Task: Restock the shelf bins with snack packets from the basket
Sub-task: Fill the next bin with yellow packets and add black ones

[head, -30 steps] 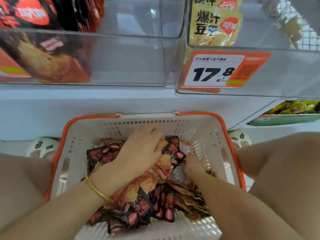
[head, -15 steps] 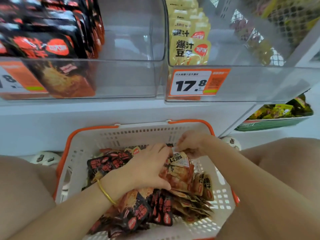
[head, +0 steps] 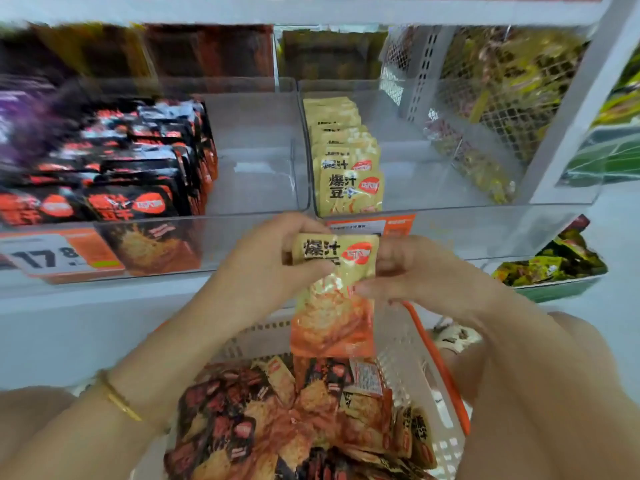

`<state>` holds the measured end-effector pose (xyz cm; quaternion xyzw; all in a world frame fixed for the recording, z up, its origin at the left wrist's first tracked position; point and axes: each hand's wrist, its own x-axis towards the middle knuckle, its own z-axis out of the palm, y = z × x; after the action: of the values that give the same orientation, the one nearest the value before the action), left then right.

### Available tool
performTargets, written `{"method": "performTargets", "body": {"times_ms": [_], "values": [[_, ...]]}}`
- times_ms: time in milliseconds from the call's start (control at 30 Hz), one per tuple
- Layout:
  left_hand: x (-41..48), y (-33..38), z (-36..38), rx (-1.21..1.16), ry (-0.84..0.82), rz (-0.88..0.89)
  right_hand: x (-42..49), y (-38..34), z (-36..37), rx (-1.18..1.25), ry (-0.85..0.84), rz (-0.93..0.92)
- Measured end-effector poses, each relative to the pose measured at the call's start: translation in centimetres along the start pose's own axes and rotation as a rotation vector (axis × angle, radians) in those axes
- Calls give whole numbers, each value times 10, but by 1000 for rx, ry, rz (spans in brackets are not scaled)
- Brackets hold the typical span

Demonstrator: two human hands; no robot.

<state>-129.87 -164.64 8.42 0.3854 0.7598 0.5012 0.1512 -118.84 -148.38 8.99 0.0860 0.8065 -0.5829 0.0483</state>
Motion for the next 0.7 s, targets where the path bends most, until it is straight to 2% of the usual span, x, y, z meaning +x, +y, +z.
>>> {"method": "performTargets", "body": {"times_ms": [100, 167, 233, 300, 400, 567, 633, 700], "values": [[29, 29, -13, -106, 164, 121, 6, -34, -30, 71, 238, -129], [48, 40, -21, -31, 263, 215, 15, -52, -53, 114, 457, -220], [61, 42, -21, 109, 321, 260, 27, -62, -72, 58, 587, -266], [67, 37, -16, 286, 348, 272, 40, -59, -81, -68, 572, -188], [66, 23, -4, 490, 326, 281, 61, -41, -76, -219, 399, 37], [59, 7, 10, 564, 295, 221, 83, -23, -63, -671, 324, 222], [58, 5, 10, 567, 293, 225, 84, -23, -64, -710, 318, 276], [59, 6, 10, 558, 287, 224, 83, -23, -65, -607, 350, 279]]}}
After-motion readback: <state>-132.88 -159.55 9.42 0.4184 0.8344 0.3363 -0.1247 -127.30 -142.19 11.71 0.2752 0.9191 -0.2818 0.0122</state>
